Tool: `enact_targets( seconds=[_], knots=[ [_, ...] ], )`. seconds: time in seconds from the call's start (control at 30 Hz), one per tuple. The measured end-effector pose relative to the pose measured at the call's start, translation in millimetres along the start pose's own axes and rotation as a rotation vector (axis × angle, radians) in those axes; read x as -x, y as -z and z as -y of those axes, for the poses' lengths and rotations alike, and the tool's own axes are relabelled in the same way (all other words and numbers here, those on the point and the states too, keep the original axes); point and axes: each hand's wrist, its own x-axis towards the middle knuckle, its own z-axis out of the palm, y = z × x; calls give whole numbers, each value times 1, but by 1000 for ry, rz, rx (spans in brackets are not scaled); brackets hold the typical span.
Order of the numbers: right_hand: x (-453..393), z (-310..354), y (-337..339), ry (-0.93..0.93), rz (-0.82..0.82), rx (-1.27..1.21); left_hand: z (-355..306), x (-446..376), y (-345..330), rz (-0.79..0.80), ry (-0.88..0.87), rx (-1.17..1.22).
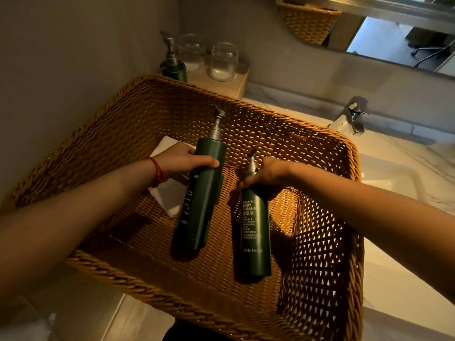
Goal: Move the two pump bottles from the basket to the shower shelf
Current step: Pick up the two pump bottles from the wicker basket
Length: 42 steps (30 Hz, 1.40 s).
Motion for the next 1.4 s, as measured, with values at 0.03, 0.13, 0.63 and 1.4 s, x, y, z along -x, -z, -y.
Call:
enact_targets(
  seconds=[0.03,0.13,0.63,1.4],
  knots=[
    [5,2,7,33,-13,-17,-1,1,1,-6,-2,9],
    [21,4,26,139,-52,-70,-8,5,3,-25,-9,45],
    [97,-39,50,391,-238,-419,-60,37,-21,35,-82,169],
    [196,-177,40,386,-602,-689,-128,72,-127,239,-156,115]
  ],
)
